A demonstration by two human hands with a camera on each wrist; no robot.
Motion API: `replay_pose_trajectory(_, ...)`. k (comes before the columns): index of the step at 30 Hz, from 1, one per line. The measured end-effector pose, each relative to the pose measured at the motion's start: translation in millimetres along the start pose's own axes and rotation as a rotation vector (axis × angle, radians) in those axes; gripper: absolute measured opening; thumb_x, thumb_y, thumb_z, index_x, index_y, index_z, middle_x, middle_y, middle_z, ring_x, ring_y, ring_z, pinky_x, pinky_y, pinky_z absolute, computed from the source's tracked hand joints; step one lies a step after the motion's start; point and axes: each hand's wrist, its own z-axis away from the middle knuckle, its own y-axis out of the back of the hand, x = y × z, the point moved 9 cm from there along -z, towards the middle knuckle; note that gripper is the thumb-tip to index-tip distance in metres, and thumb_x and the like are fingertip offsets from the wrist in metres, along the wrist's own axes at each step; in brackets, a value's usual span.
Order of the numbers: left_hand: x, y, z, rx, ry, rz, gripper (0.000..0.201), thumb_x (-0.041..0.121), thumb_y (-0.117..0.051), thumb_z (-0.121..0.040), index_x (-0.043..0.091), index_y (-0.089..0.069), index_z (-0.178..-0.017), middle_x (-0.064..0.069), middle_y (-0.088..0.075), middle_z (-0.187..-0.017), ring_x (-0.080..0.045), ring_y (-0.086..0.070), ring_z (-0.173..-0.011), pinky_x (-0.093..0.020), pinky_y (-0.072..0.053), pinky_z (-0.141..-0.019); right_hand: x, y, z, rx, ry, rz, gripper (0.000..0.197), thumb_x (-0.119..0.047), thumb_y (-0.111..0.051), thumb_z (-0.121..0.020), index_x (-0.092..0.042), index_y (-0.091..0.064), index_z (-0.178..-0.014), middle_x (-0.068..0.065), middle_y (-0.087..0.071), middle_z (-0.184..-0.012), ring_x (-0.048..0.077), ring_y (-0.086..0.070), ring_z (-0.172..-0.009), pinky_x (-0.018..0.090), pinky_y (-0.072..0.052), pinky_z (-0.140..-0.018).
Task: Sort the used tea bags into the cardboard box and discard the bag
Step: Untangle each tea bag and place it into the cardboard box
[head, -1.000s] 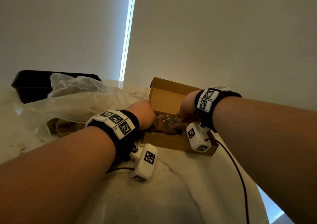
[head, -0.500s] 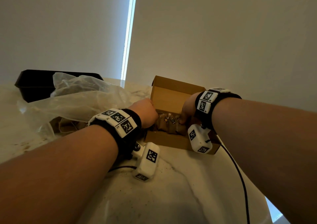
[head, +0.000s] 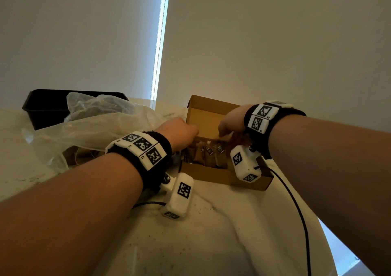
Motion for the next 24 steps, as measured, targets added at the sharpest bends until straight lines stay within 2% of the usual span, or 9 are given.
replay_pose_trajectory(3,6.1,15.0,2.6,0.039,0.043,0.322,0.028,0.026,-0.037,-0.103,0.018,-0.048,-0.078,-0.001,-0.044,-0.073,-0.014,-0.041,-0.058,-0.036,-0.047,-0.06,-2.7,21.1,7.7,0.11,0.004,-0.402,0.018,-0.022,-0.064,-0.092,-0.008,-0.062,-0.103,0.008,-0.062,-0.086,0.023,-0.059,-0.075,0.033,-0.054,-0.082)
replay_pose_trajectory(6,10.2,15.4,14.2,-0.067,0.124,0.824,0.035,0.04,-0.038,-0.099,0.013,-0.058,-0.108,-0.004,-0.051,-0.08,-0.015,-0.045,-0.06,-0.027,-0.039,-0.053,-13.7,13.5,24.6,0.131,0.112,-0.847,0.011,-0.019,-0.067,-0.089,-0.012,-0.064,-0.097,0.003,-0.053,-0.073,0.016,-0.05,-0.061,0.028,-0.043,-0.057)
replay_pose_trajectory(9,20.5,14.4,15.0,-0.184,0.056,1.052,0.056,0.05,-0.035,-0.095,0.008,-0.057,-0.125,-0.011,-0.059,-0.086,-0.022,-0.058,-0.069,-0.03,-0.045,-0.06,-15.8,-12.1,35.1,0.085,0.178,-1.167,0.008,-0.02,-0.067,-0.09,-0.013,-0.064,-0.092,0.001,-0.053,-0.072,0.013,-0.048,-0.059,0.026,-0.038,-0.052)
replay_pose_trajectory(11,25.7,12.9,15.0,-0.221,0.026,1.113,0.066,0.053,-0.033,-0.094,0.004,-0.054,-0.133,-0.026,-0.067,-0.104,-0.034,-0.069,-0.092,-0.038,-0.056,-0.077,-17.5,-26.1,35.7,0.048,0.213,-1.239,0.012,-0.024,-0.067,-0.09,-0.012,-0.067,-0.09,0.0,-0.061,-0.073,0.014,-0.056,-0.064,0.028,-0.045,-0.059)
replay_pose_trajectory(13,32.0,7.5,17.7,-0.281,0.013,1.132,0.073,0.055,-0.034,-0.093,-0.001,-0.049,-0.138,-0.034,-0.059,-0.13,-0.043,-0.061,-0.12,-0.052,-0.049,-0.1,-18.7,-34.4,34.8,0.019,0.275,-1.239,0.025,-0.033,-0.067,-0.087,-0.01,-0.073,-0.093,0.004,-0.074,-0.082,0.02,-0.07,-0.076,0.036,-0.055,-0.072)
replay_pose_trajectory(15,35.8,-0.5,18.0,-0.342,0.017,1.135,0.082,0.058,-0.036,-0.09,-0.005,-0.046,-0.141,-0.034,-0.056,-0.129,-0.041,-0.057,-0.117,-0.055,-0.039,-0.108,-14.4,-32.8,33.7,0.063,0.366,-1.273,0.025,-0.033,-0.068,-0.088,-0.011,-0.072,-0.1,0.002,-0.075,-0.08,0.017,-0.072,-0.073,0.034,-0.056,-0.065)
replay_pose_trajectory(18,43.0,-5.0,12.7,-0.38,0.0,1.135,0.065,0.058,-0.039,-0.088,0.004,-0.049,-0.123,-0.018,-0.047,-0.11,-0.035,-0.046,-0.099,-0.045,-0.046,-0.095,2.6,-28.0,32.9,0.157,0.443,-1.299,0.013,-0.024,-0.066,-0.093,-0.013,-0.068,-0.098,-0.003,-0.068,-0.068,0.008,-0.064,-0.057,0.023,-0.047,-0.05)
replay_pose_trajectory(22,49.1,-11.7,16.4,-0.411,0.001,1.136,0.06,0.056,-0.045,-0.082,0.011,-0.044,-0.122,-0.015,-0.045,-0.114,-0.035,-0.047,-0.1,-0.047,-0.041,-0.105,8.0,-37.5,28.8,0.137,0.447,-1.245,0.012,-0.026,-0.065,-0.092,-0.015,-0.069,-0.094,0.005,-0.072,-0.081,0.019,-0.065,-0.072,0.031,-0.049,-0.06)
replay_pose_trajectory(24,48.2,-14.6,20.5,-0.386,0.006,1.123,0.054,0.053,-0.042,-0.087,0.007,-0.044,-0.115,-0.016,-0.049,-0.094,-0.03,-0.052,-0.084,-0.038,-0.049,-0.087,5.0,-41.7,31.5,0.149,0.473,-1.185,0.01,-0.023,-0.068,-0.092,-0.015,-0.071,-0.096,0.008,-0.075,-0.09,0.025,-0.069,-0.08,0.035,-0.056,-0.066)
